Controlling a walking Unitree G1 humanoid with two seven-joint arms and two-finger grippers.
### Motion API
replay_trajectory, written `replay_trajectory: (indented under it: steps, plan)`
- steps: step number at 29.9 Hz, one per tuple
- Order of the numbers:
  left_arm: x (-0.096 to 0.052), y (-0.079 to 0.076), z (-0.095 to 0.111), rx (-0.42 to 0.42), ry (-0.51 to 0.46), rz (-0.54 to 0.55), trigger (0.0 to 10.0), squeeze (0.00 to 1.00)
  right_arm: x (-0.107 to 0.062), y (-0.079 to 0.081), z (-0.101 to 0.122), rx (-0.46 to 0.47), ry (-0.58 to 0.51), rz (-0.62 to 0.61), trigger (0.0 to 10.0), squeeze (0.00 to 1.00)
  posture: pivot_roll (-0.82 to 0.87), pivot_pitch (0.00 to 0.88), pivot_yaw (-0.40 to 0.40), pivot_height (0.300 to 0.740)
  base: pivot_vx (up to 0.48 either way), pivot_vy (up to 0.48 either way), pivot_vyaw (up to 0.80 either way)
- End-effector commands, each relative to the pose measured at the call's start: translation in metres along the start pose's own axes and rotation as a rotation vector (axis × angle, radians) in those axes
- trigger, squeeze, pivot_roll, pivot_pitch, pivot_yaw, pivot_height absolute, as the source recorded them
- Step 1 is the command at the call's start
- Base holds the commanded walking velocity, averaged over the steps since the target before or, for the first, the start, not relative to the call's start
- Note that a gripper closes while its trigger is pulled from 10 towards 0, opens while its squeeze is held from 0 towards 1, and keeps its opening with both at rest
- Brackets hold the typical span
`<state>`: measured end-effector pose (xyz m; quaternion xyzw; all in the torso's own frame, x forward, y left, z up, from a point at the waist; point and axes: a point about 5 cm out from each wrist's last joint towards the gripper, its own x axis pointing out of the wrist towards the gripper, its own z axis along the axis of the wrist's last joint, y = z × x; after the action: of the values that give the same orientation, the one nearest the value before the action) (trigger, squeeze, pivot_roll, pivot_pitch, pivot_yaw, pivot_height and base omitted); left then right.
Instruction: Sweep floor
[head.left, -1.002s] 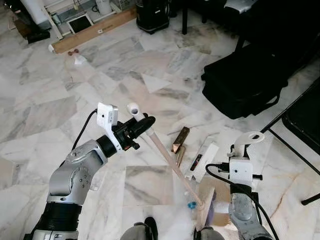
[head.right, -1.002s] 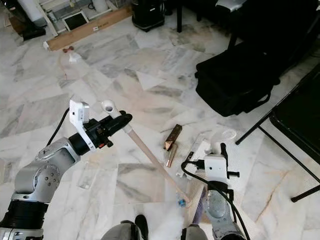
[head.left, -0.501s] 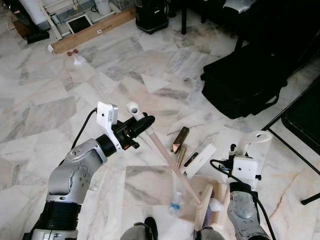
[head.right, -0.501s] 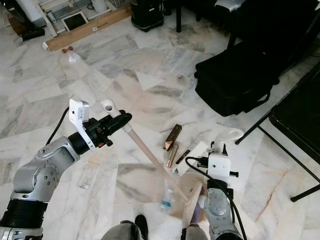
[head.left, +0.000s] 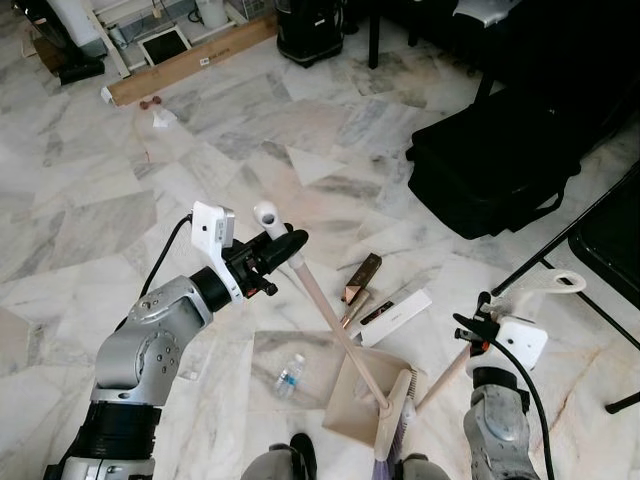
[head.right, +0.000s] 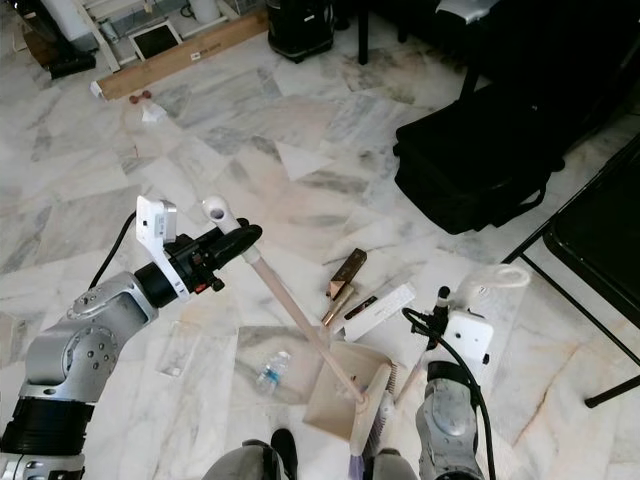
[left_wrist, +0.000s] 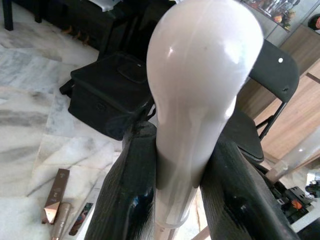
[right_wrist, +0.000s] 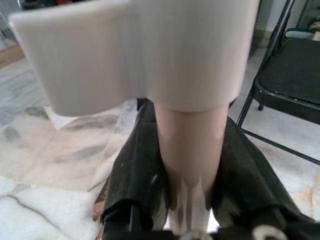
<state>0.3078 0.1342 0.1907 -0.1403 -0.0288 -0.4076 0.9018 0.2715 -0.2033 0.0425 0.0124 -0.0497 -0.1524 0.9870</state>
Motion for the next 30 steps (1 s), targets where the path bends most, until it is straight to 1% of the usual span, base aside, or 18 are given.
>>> replay_trajectory:
  steps: [1,8,10,14,16,23,30]
  plan:
    - [0.001,-0.006,-0.002,-0.032,-0.006,-0.036,10.0,0.00,0.001,0.010,0.007,0.056,-0.041,0.018,10.0,0.00,0.10,0.246,0.131,0.740,0.000,0.000,0.00]
    - [0.001,-0.004,-0.001,-0.022,-0.009,-0.031,10.0,0.00,-0.008,-0.002,0.009,0.057,-0.049,0.021,10.0,0.00,0.10,0.237,0.128,0.740,0.000,0.000,0.00]
    - [0.002,-0.004,-0.001,-0.018,-0.010,-0.027,10.0,0.00,-0.009,-0.003,0.011,0.088,-0.052,0.022,10.0,0.00,0.10,0.235,0.128,0.740,0.000,0.000,0.00]
    - [0.002,-0.002,-0.001,-0.012,-0.010,-0.021,10.0,0.00,-0.009,-0.003,0.014,0.120,-0.056,0.021,10.0,0.00,0.09,0.231,0.129,0.740,0.000,0.000,0.00]
    - [0.001,0.000,0.000,-0.001,-0.010,-0.012,10.0,0.00,-0.010,0.000,0.020,0.147,-0.067,0.038,10.0,0.00,0.09,0.221,0.128,0.740,0.000,0.000,0.00]
    - [0.003,0.004,0.006,0.014,-0.023,-0.009,10.0,0.00,-0.008,0.006,0.030,0.175,-0.094,0.081,10.0,0.00,0.08,0.200,0.124,0.740,0.000,0.000,0.00]
    - [0.004,0.008,0.008,0.031,-0.029,-0.007,10.0,0.00,-0.007,0.008,0.034,0.189,-0.101,0.095,10.0,0.00,0.07,0.174,0.119,0.740,0.000,0.000,0.00]
